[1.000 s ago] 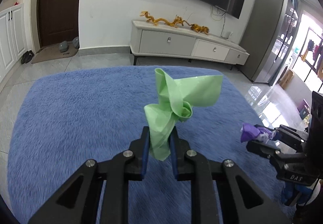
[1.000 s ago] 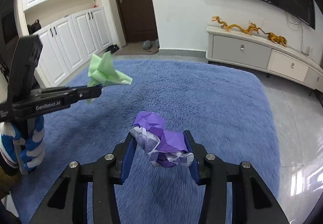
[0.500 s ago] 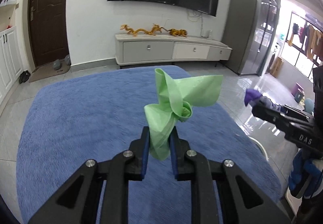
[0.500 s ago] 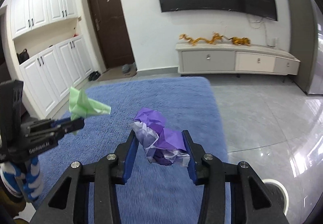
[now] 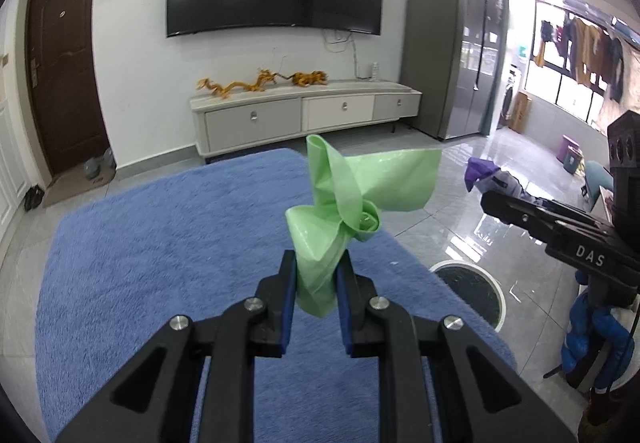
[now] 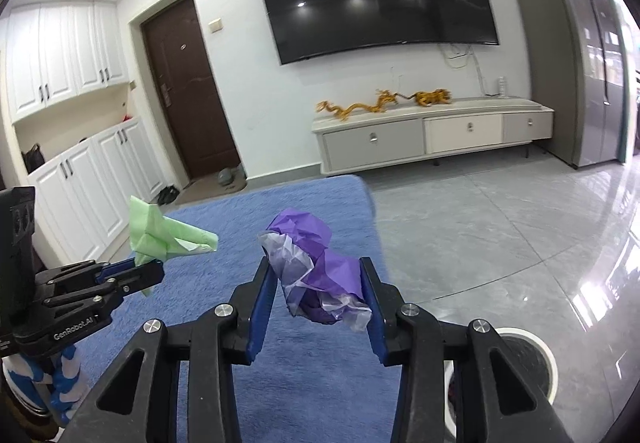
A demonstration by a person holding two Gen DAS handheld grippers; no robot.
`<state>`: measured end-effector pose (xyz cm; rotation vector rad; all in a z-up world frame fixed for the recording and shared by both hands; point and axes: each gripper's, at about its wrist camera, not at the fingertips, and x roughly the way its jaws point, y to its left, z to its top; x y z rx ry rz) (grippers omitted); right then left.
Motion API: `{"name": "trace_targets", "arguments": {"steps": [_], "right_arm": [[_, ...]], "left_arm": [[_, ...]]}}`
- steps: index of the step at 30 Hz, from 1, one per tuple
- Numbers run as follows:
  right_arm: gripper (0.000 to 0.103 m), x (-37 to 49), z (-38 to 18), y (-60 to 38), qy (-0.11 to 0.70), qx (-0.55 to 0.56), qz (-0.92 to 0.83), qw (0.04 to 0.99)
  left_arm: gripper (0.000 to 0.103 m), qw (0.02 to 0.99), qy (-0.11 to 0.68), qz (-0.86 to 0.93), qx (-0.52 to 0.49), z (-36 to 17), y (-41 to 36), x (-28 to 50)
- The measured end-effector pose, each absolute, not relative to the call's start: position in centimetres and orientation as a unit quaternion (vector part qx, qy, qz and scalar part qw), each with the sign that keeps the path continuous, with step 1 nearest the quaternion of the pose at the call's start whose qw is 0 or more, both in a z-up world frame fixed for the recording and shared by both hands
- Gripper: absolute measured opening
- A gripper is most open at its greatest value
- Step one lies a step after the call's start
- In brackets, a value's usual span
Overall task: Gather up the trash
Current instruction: 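Carry both items over the bin and open both tools to drop them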
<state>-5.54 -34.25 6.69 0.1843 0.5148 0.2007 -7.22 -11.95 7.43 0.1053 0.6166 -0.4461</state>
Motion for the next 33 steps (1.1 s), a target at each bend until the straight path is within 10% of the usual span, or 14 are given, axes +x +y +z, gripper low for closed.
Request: {"name": "trace_targets", "arguments": {"steps": [33], "right_arm": [[0.037, -7.6, -7.7, -56.2, 0.339, 0.242, -0.121, 0.901]], "left_arm": [[0.018, 0.828, 0.361, -0.358, 0.236, -2.0, -41.2, -3.0]]}}
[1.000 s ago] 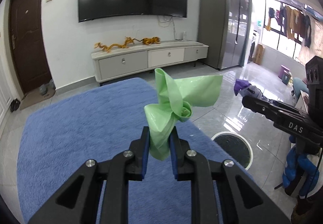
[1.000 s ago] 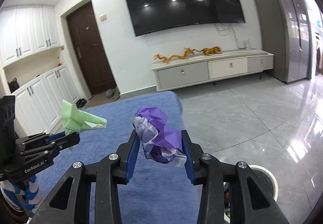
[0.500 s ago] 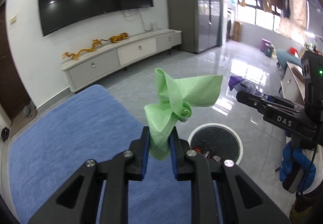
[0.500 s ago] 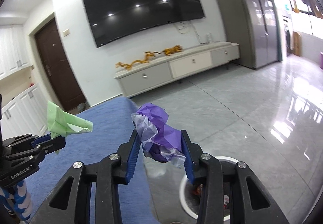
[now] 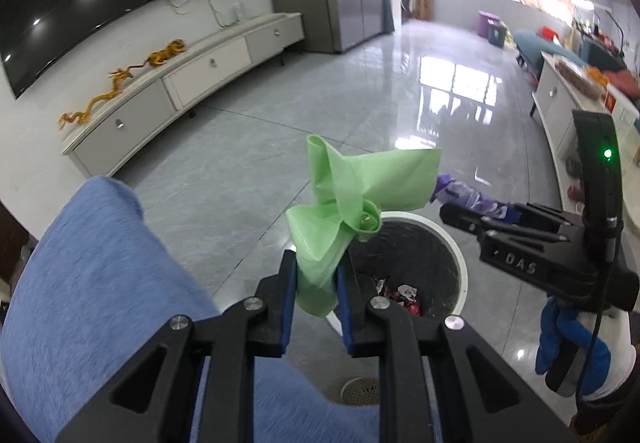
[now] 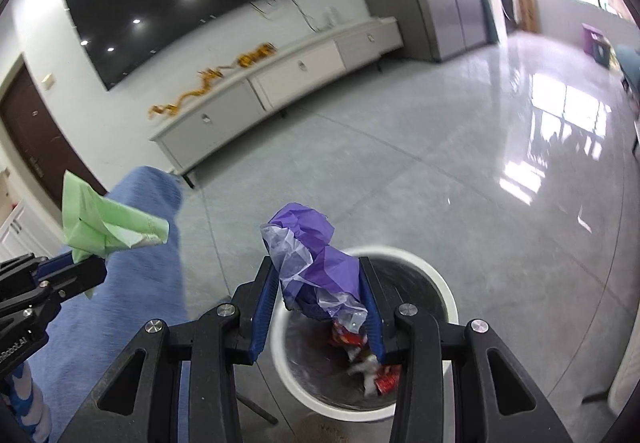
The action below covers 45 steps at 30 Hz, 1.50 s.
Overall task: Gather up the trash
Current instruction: 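Carry both items over the bin and open both tools to drop them, then move both open tools back over the now empty rug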
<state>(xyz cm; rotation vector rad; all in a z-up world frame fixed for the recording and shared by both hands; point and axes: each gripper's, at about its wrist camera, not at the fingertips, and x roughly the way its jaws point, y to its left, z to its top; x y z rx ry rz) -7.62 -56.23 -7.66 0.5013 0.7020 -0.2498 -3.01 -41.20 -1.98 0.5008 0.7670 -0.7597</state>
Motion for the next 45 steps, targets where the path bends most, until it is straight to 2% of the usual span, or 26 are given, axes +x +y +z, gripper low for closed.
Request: {"name": "trace_targets", "arguments": {"steps": [7, 11, 13, 14, 19, 30, 45], "right_arm": [[0.041, -7.4, -11.6, -59.0, 0.373, 0.268, -0.152, 0.875], [0.056, -7.7, -12.7, -59.4, 0.383, 0.273, -0.163, 0.867], [0.059, -7.8, -13.0, -59.5, 0.384, 0.277, -0.167, 0.865], [0.061, -7.7, -13.1, -59.5, 0.386, 0.279, -0.169, 0.863], [0.062, -8.0, -12.9, -59.6, 0.386, 0.284, -0.172, 0.861], [0.065, -9.0, -9.0, -57.9, 0.356, 0.269, -0.167, 0.879], [0.068, -9.3, -2.0, -51.4, 0.316, 0.211, -0.124, 0.917]], "left_arm": [[0.022, 0.806, 0.388, -0.372, 0.248, -5.3, -45.2, -1.9], [0.035, 0.797, 0.404, -0.379, 0.242, -6.4, -46.7, -1.4], [0.041, 0.795, 0.406, -0.382, 0.241, -6.6, -47.0, -1.4], [0.044, 0.795, 0.406, -0.382, 0.24, -6.6, -47.2, -1.4], [0.049, 0.8, 0.401, -0.379, 0.236, -6.3, -47.0, -1.6], [0.05, 0.847, 0.341, -0.332, 0.238, -2.5, -43.4, -3.2], [0.05, 0.885, 0.299, -0.291, 0.205, 2.7, -35.4, -5.0]]}}
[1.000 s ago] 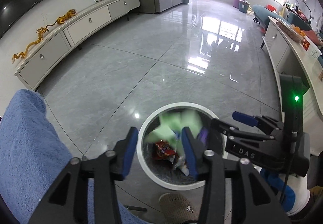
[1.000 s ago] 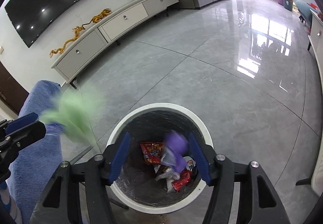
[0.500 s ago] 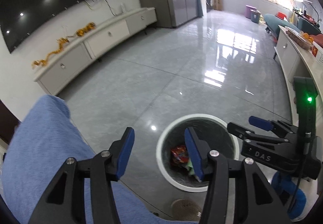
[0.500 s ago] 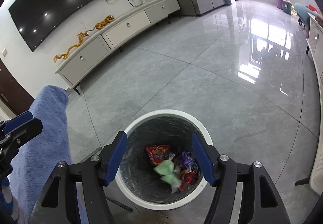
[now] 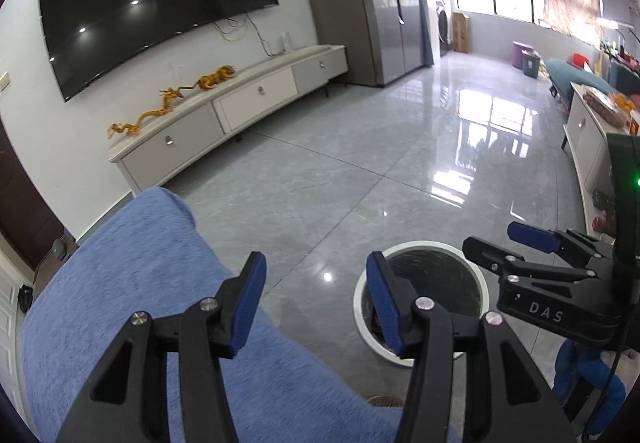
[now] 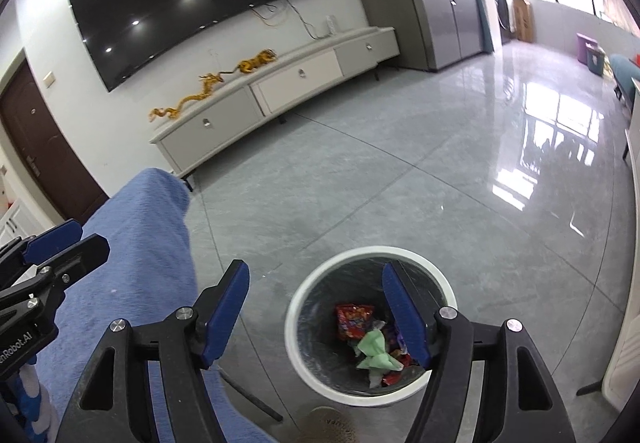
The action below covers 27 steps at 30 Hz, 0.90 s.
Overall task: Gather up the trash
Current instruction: 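Move both open tools back over the now empty rug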
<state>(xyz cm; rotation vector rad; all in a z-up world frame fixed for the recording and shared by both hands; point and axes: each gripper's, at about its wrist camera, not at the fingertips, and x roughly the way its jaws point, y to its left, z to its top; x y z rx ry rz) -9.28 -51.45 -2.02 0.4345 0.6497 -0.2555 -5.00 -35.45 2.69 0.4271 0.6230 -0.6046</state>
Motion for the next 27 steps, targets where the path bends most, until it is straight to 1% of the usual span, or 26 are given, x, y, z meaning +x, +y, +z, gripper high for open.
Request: {"name": "trace_targets", "arguments": {"steps": [1, 2, 3, 4, 5, 12, 16, 18, 20, 27], "right_arm": [[0.068, -9.3, -1.7, -51.1, 0.314, 0.208, -0.122, 0.918], [0.068, -9.4, -1.4, -50.6, 0.312, 0.204, -0.12, 0.92], [0.068, -9.3, -0.9, -50.1, 0.311, 0.2, -0.118, 0.922], [0.069, -9.3, -0.5, -49.5, 0.308, 0.197, -0.116, 0.923], [0.069, -9.3, -0.2, -48.9, 0.306, 0.194, -0.113, 0.925], [0.075, -9.5, 2.3, -44.9, 0.291, 0.167, -0.096, 0.937], [0.084, -9.4, 3.4, -42.4, 0.283, 0.146, -0.085, 0.944], [0.085, -9.3, 3.9, -40.9, 0.278, 0.135, -0.077, 0.948], [0.091, -9.2, 4.3, -39.6, 0.275, 0.127, -0.071, 0.95], [0.102, -9.0, 5.3, -35.1, 0.261, 0.098, -0.054, 0.959]], "left_arm": [[0.05, 0.888, 0.297, -0.287, 0.2, 3.0, -34.6, -5.2], [0.053, 0.89, 0.296, -0.285, 0.197, 3.2, -33.9, -5.2], [0.056, 0.893, 0.296, -0.282, 0.191, 3.5, -33.0, -5.3], [0.063, 0.895, 0.295, -0.279, 0.183, 3.6, -32.2, -5.5], [0.065, 0.898, 0.293, -0.276, 0.177, 3.8, -31.6, -5.6], [0.066, 0.917, 0.288, -0.241, 0.134, 5.1, -25.2, -5.7], [0.067, 0.93, 0.287, -0.21, 0.097, 5.9, -20.5, -5.5], [0.068, 0.935, 0.284, -0.195, 0.082, 6.3, -18.5, -5.5], [0.071, 0.942, 0.28, -0.176, 0.064, 6.5, -16.0, -5.6], [0.071, 0.959, 0.263, -0.108, 0.023, 6.9, -8.3, -6.6]]}}
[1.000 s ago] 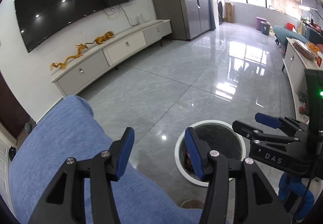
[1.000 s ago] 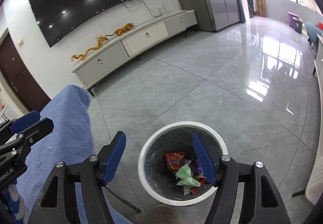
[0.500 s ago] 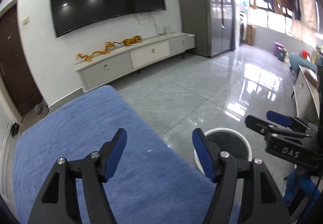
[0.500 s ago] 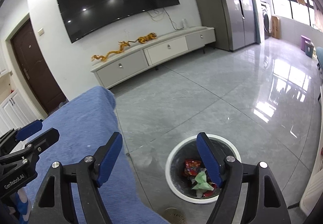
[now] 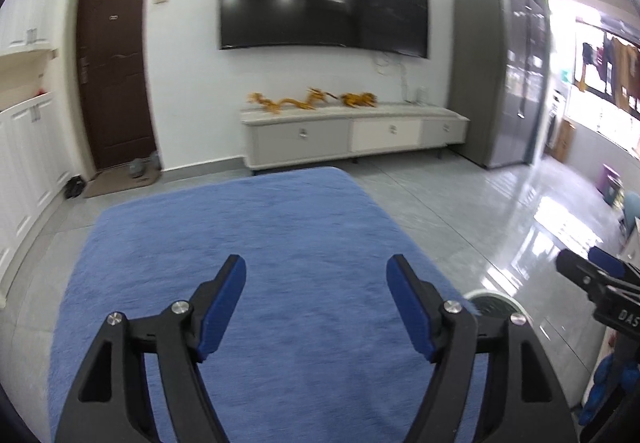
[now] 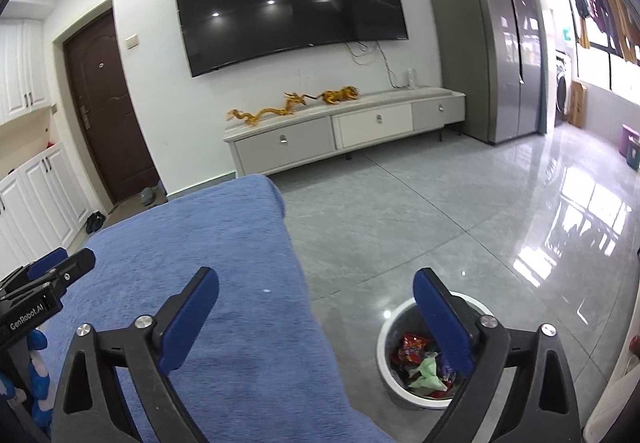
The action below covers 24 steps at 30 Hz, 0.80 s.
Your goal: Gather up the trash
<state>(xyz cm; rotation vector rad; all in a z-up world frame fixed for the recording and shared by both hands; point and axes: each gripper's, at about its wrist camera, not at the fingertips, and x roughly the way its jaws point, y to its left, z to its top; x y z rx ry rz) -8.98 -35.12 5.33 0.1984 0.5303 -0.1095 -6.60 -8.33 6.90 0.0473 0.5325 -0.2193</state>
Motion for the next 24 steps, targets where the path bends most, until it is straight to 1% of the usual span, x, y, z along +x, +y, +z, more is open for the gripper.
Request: {"name": "trace_targets", "arguments": {"steps": [7, 15, 24], "right_arm": [[0.103, -8.9, 5.5, -31.4, 0.25, 0.076, -0.047, 0.964], [0.103, -9.3, 5.6, -29.3, 0.244, 0.062, -0.047, 0.967], [0.103, -9.9, 6.0, -28.4, 0.236, 0.053, -0.051, 0.969]], "left_arm": [[0.071, 0.969, 0.245, -0.041, -0.005, 6.7, -2.3, -7.7], [0.072, 0.973, 0.23, 0.013, -0.014, 6.3, 2.1, -9.8], [0.072, 0.972, 0.23, 0.036, -0.016, 6.7, 3.4, -10.2]]}}
